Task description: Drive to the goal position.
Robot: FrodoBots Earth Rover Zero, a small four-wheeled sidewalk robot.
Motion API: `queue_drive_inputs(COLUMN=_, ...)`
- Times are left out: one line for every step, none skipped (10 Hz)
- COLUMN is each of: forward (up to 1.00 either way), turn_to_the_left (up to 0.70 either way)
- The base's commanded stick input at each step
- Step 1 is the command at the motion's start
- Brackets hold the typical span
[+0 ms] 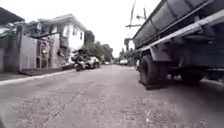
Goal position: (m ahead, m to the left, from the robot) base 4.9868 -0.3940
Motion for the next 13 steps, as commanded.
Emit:
queue_drive_inputs(forward=1.0, turn_to_the_left=0.0)
queue_drive_inputs(forward=1.0, turn_to_the_left=0.0)
queue_drive_inputs(forward=1.0, turn_to_the_left=0.0)
queue_drive_inputs(forward=1.0, turn_to_the_left=0.0)
queue_drive_inputs(forward=1.0, turn_to_the_left=0.0)
queue_drive_inputs(forward=1.0, turn_to_the_left=0.0)
queue_drive_inputs(forward=1.0, turn_to_the_left=0.0)
queue_drive_inputs(forward=1.0, turn_to_the_left=0.0)
queue_drive_inputs(forward=1.0, turn_to_the_left=0.0)
queue_drive_inputs(forward=1.0, turn_to_the_left=0.0)
queue_drive_inputs(forward=1.0, turn_to_the_left=0.0)
queue_drive_inputs(forward=1.0, turn_to_the_left=0.0)
queue_drive_inputs(forward=1.0, turn_to_the_left=0.0)
